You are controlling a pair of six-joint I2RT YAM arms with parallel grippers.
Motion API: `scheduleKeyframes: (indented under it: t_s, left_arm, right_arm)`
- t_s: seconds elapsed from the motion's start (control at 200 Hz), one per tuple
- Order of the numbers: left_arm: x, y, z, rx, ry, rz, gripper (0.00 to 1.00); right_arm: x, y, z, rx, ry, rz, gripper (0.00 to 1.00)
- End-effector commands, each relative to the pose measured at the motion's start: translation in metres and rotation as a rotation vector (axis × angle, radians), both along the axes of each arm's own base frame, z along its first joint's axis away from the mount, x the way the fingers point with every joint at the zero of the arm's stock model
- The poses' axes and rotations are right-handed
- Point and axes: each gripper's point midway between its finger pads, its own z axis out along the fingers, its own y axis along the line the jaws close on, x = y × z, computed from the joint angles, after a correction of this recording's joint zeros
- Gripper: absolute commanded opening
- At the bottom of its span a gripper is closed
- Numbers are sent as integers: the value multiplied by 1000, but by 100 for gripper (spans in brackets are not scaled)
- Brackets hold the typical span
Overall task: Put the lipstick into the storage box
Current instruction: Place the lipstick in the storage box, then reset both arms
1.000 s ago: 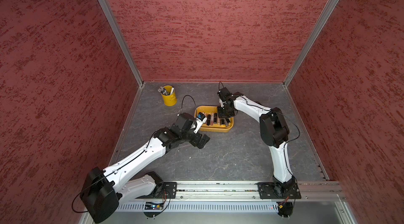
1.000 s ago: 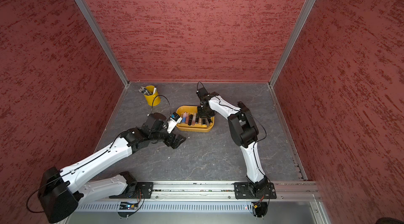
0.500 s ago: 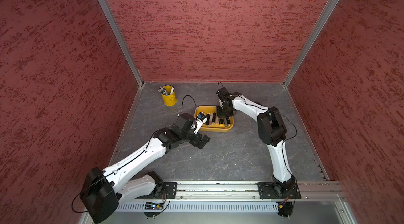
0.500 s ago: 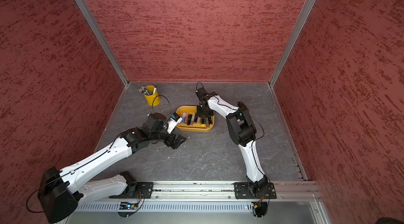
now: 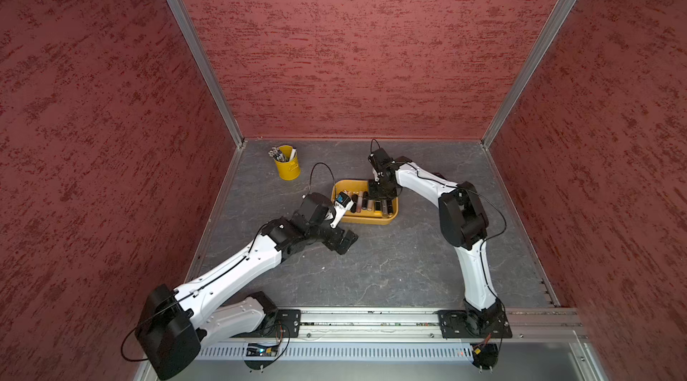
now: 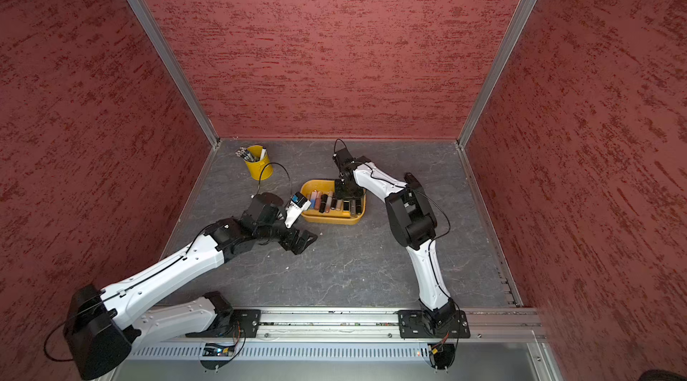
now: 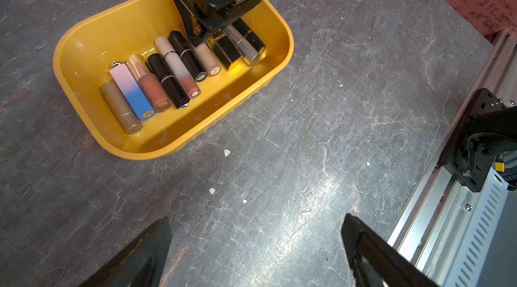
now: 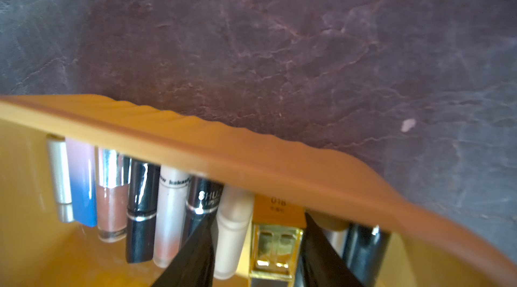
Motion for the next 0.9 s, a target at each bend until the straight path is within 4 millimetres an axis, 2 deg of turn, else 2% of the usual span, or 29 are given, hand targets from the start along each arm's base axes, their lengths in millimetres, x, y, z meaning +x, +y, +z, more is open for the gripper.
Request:
scheduleKeyframes:
  t_s: [0.0, 0.215, 0.271, 0.311, 0.396, 0.461, 0.536, 0.671, 0.746, 0.897]
  left_arm:
    - [1, -2, 13, -13, -28, -1, 100]
    - [2, -3, 13, -17, -31, 2, 100]
    - [1, -5, 13, -18, -30, -1, 100]
    - [2, -5, 13, -19, -30, -1, 100]
    - [2, -6, 14, -22, -33, 0, 100]
    - [3, -6, 14, -23, -37, 4, 100]
    - [4, -6, 17, -37, -49, 10, 100]
    - [8, -3, 26, -89, -86, 48, 100]
    - [12, 0, 30, -123, -99, 82, 100]
    - [18, 4, 41, -182, -121, 127, 100]
  right_arm:
    - [2, -2, 29, 21, -56, -14, 51]
    - [-2, -9, 47, 22, -97, -30, 54]
    - [-4, -4, 49, 55, -99, -18, 55]
    - [-6, 1, 51, 84, -97, -8, 59]
    - [-10, 15, 58, 178, -105, 25, 59]
    - [-13, 29, 71, 276, -130, 64, 59]
    - [-18, 45, 95, 411, -177, 129, 59]
    - [-39, 66, 135, 611, -250, 272, 61]
    - [-54, 71, 150, 675, -256, 346, 61]
    - [-76, 62, 158, 677, -295, 420, 64]
